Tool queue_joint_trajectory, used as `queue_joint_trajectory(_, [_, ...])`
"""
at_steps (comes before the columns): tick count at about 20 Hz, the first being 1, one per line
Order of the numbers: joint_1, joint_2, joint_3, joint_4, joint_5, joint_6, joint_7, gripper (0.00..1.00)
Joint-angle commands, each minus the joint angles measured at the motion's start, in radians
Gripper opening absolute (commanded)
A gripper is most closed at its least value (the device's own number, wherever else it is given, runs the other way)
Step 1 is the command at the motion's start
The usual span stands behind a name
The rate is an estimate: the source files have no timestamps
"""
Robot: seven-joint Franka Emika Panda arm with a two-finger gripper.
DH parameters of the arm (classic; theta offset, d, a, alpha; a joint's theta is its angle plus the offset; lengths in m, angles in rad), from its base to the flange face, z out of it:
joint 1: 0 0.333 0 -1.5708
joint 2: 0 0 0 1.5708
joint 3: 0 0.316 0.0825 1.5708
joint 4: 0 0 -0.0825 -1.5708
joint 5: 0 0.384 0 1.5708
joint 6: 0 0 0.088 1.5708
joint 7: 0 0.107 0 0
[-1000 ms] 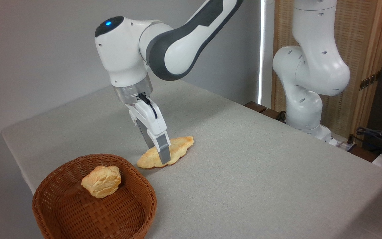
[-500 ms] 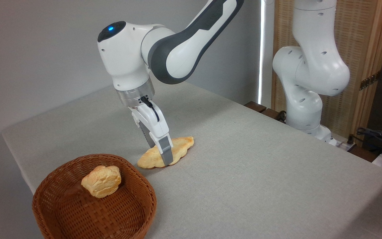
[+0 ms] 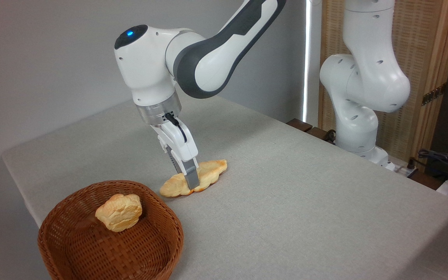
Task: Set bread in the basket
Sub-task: 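Close the gripper around the middle of the bread roll, then lift the bread roll and carry it over the wicker basket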
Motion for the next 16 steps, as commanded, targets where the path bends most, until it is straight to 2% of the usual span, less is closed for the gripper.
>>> queue_joint_trajectory(1, [-0.007, -0.051, 0.010, 0.021, -0.002, -0.008, 0.000, 0.38])
queue_joint_trajectory(4, [-0.007, -0.086, 0.010, 0.055, -0.004, -0.029, 0.000, 0.38])
queue_joint_trajectory(9, [-0.001, -0.081, 0.025, 0.139, -0.025, 0.000, 0.004, 0.38])
queue_joint_trajectory(11, [0.007, -0.075, 0.040, 0.150, -0.030, 0.091, 0.007, 0.38])
queue_joint_trajectory(14, [0.007, -0.042, 0.092, 0.159, -0.095, 0.219, 0.007, 0.39])
queue_joint_trajectory(16, [0.007, -0.017, 0.117, 0.161, -0.112, 0.337, 0.006, 0.40])
